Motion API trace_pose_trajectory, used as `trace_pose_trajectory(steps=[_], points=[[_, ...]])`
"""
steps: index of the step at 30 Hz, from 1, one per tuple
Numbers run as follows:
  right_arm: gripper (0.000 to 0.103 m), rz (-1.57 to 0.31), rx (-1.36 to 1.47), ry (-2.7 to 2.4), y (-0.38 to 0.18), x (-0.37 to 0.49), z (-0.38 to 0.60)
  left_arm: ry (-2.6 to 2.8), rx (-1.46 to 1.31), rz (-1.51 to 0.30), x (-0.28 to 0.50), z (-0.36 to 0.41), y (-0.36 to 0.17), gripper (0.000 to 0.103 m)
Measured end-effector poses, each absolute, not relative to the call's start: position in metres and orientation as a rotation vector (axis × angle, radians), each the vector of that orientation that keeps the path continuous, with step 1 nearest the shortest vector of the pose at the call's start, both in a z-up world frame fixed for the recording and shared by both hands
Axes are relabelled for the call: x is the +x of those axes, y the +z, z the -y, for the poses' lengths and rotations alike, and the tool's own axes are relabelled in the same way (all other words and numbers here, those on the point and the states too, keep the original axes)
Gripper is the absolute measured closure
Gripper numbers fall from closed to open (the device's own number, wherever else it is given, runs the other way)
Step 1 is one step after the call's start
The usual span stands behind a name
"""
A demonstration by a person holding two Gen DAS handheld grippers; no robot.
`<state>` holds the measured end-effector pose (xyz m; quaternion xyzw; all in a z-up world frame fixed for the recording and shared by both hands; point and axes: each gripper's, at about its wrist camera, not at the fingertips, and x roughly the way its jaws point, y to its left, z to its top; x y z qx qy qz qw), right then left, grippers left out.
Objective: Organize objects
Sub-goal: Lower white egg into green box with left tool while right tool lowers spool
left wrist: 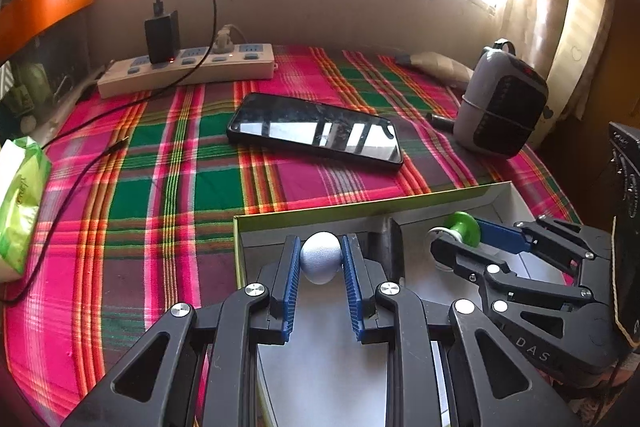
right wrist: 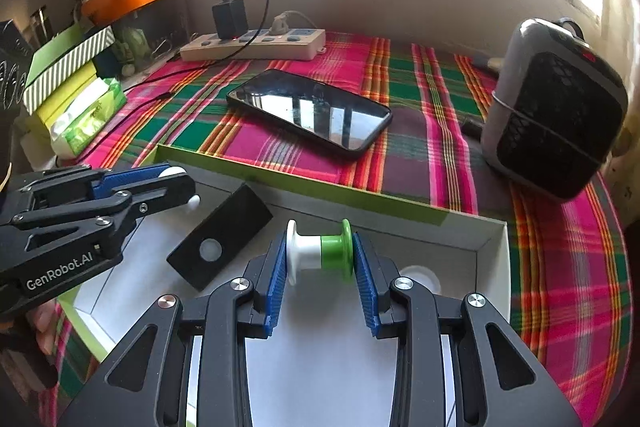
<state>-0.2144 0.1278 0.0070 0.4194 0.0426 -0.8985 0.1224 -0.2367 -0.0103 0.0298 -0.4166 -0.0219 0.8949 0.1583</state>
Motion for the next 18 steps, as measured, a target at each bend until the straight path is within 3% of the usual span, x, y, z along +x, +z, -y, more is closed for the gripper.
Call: trace_pose_trajectory(steps=[18], points=[[0.069,-0.185,1.253,-2.601,0.0038,-0.2211,-0.1207,2.55,-1.237,0.006,-0.2442,0.006,0.0243,0.083]])
